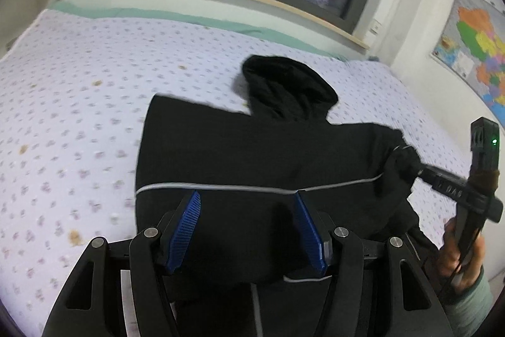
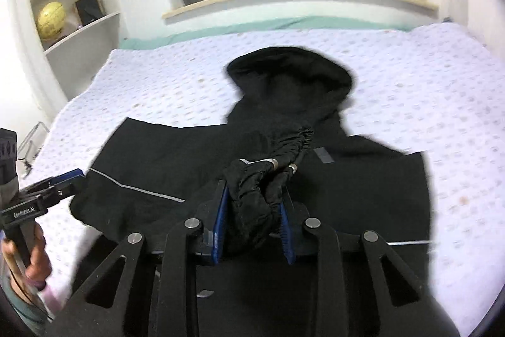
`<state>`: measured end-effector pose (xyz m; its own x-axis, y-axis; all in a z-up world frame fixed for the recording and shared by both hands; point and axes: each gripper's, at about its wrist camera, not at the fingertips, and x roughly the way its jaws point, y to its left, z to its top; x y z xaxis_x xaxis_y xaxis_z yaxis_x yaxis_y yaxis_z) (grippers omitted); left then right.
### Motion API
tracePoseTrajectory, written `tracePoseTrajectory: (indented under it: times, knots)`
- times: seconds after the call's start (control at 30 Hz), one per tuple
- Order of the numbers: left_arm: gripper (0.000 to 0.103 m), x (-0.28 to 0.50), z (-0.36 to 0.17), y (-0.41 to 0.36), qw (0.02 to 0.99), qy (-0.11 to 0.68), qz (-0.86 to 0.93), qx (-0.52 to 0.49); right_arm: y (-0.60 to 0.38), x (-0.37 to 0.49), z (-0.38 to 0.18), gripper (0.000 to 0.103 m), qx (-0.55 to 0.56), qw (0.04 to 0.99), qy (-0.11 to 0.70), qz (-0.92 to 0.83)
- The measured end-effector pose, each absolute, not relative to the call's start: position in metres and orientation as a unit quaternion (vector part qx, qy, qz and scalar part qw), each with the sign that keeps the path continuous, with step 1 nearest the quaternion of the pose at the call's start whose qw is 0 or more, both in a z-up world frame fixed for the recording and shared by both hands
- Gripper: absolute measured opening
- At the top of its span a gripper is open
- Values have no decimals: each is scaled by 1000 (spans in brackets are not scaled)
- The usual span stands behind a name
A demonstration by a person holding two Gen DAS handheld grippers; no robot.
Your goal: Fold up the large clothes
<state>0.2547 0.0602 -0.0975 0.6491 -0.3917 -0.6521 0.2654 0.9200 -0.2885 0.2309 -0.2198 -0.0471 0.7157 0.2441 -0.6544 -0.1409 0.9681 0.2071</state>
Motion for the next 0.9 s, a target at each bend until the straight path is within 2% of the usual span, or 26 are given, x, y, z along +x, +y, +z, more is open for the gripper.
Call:
tracePoseTrajectory:
  times: [0.23,0.37,0.53,0.6,0.67,0.77,0.83,0.9]
  knots:
    - [63,278,-126,0,882,414,-215,-59,-305,223,-70,33,62,923,380,22]
    - [63,299,-168,-26,860,465,-206,-50,-324,232,-118,33,57,900,433,0]
    - [62,306,-188,-25,853,477,-205,-58,-338,233,-158,37,76,877,474,-8]
    - [62,307,-185,-23,849,481,-208,-63,-344,231,-156,43,88,874,478,-7]
    - [63,307,-182,-19,849,481,-207,-64,-352,222,-142,56,102,874,476,-12]
    - [63,297,-162,-11,858,463,-210,-75,-356,207,-108,65,109,891,440,-22]
    - [63,292,-148,-9,862,448,-221,-85,-350,202,-83,70,112,904,413,-10]
    - [63,290,-131,-10,866,432,-230,-99,-332,205,-66,70,108,909,401,15]
